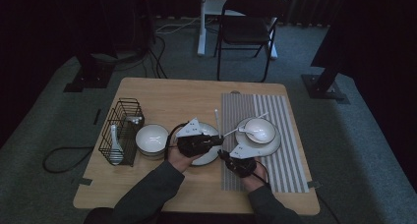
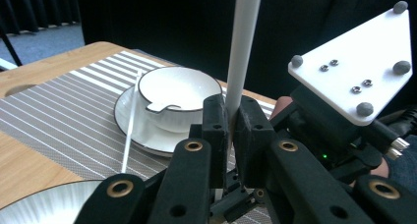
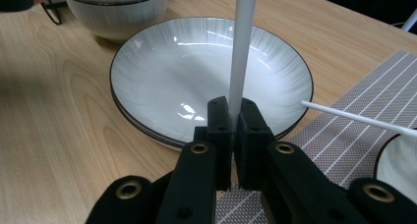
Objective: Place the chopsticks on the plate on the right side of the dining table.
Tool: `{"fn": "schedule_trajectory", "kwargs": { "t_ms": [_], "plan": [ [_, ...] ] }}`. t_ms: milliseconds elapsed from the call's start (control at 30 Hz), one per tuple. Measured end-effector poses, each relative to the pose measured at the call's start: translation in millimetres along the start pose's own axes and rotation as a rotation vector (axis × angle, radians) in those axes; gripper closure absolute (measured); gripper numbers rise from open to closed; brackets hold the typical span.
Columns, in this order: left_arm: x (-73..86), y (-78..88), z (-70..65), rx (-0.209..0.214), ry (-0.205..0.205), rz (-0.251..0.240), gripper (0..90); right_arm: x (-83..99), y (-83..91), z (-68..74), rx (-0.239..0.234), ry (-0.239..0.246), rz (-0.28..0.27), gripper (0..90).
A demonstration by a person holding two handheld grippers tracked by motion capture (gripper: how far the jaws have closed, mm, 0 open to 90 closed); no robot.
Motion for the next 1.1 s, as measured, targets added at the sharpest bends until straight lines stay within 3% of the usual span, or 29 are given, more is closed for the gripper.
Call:
{"fn": "schedule_trajectory", "kwargs": {
  "t_ms": [233, 300, 433, 733, 1100],
  "plan": [
    [-2.1, -4.7, 0.8, -0.012, 0.0, -0.012, 85.8, 0.2, 0.1, -0.1, 0.01, -0.008, -0.003, 85.0],
    [-3.2, -5.5, 3.9, -0.049, -0.006, -0.002, 85.9, -0.2, 0.5, 0.7, 0.008, -0.002, -0.006, 77.6],
    [-5.8, -4.5, 8.7, -0.07, 0.008, -0.007, 85.9, -0.8, 2.4, 1.4, 0.016, 0.013, -0.003, 72.3],
    [-4.8, -14.4, 10.8, -0.07, 0.019, -0.002, 86.1, -4.7, -1.3, 10.3, -0.001, 0.042, -0.002, 72.5],
    [0.7, -28.5, 9.9, -0.065, 0.022, 0.025, 86.1, -11.7, -1.1, 18.5, -0.025, 0.068, -0.045, 72.4]
  ]
}}
Point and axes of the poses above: each handheld gripper's, and its own axes: y roughly backward along the jaws, x roughly out of its underside, z roughly to its left, the point moved 7 cm from there along -y, roughly forward along the jaws, and after that the axes turned 15 degrees about y, right-handed, at the moved point
